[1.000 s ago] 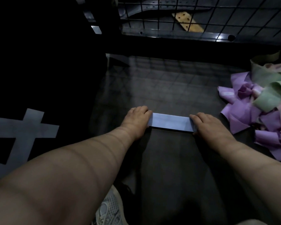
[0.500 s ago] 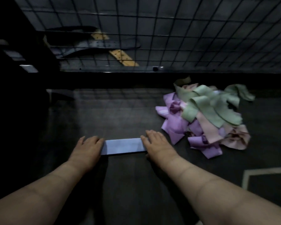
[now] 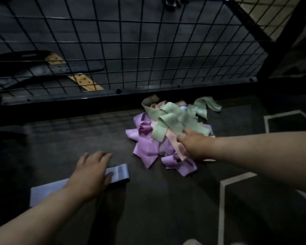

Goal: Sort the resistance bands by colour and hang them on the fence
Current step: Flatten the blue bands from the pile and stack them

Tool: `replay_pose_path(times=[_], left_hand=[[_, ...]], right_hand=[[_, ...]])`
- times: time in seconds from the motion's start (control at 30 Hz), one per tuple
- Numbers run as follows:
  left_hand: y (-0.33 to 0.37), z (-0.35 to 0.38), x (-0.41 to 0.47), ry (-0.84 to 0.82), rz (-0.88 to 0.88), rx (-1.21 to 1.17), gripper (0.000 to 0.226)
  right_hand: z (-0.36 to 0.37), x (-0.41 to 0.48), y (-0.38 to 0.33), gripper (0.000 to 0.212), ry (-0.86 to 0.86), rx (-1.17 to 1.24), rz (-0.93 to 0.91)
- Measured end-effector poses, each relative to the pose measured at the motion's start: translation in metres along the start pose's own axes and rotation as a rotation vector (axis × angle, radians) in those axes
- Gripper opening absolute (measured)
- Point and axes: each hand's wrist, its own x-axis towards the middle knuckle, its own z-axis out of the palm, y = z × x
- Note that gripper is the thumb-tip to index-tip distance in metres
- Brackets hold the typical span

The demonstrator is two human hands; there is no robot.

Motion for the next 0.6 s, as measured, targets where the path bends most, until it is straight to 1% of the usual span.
replay_pose_path(times=[0.03, 0.1, 0.13, 0.17, 0.2, 0.27, 0.3, 0.33, 0.37, 0.43, 0.47, 0.5, 0.53, 0.57, 0.6], left_hand=[[0.02, -0.003, 0.009, 0.013, 0.034, -0.042, 0.065], [0.061, -0.008, 0.028, 0.007, 0.073, -0.12, 0.077], [0.08, -0.009, 0.038, -0.003, 0.088, -0.146, 0.083], [0.098, -0.011, 0.049, -0.025, 0.101, -0.161, 0.087], [0.113, -0.013, 0.061, -0.056, 0.108, -0.186, 0.085], [0.135, -0.016, 0.083, -0.088, 0.127, -0.281, 0.071], [0.144, -0.016, 0.094, -0.088, 0.141, -0.329, 0.068], [0.152, -0.015, 0.103, -0.105, 0.148, -0.367, 0.072], [0.16, -0.015, 0.11, -0.132, 0.157, -0.394, 0.081], [0.17, -0.014, 0.121, -0.172, 0.17, -0.444, 0.101], [0.172, -0.015, 0.126, -0.172, 0.165, -0.466, 0.107], [0.172, -0.015, 0.131, -0.159, 0.148, -0.486, 0.109], [0.167, -0.013, 0.137, -0.139, 0.124, -0.492, 0.103], [0.162, -0.012, 0.143, -0.123, 0.098, -0.489, 0.089], [0.156, -0.008, 0.15, -0.122, 0.075, -0.476, 0.068]], right_hand=[[0.008, 0.0, 0.014, 0.067, -0.015, 0.045, 0.081], [0.024, 0.007, 0.032, 0.093, -0.069, 0.128, 0.206], [0.031, 0.012, 0.036, 0.1, -0.071, 0.171, 0.222], [0.039, 0.019, 0.038, 0.099, -0.041, 0.247, 0.226], [0.042, 0.024, 0.037, 0.091, 0.005, 0.339, 0.212], [0.044, 0.03, 0.029, 0.064, 0.166, 0.514, 0.127], [0.043, 0.03, 0.024, 0.053, 0.235, 0.592, 0.074], [0.042, 0.029, 0.017, 0.044, 0.285, 0.65, 0.015], [0.045, 0.028, 0.011, 0.039, 0.325, 0.683, -0.039], [0.045, 0.025, 0.001, 0.034, 0.398, 0.74, -0.132], [0.045, 0.024, -0.001, 0.031, 0.428, 0.772, -0.179], [0.045, 0.022, -0.001, 0.026, 0.448, 0.784, -0.227], [0.043, 0.018, 0.001, 0.02, 0.464, 0.788, -0.282], [0.044, 0.015, 0.005, 0.015, 0.483, 0.783, -0.327], [0.046, 0.013, 0.01, 0.014, 0.487, 0.814, -0.333]])
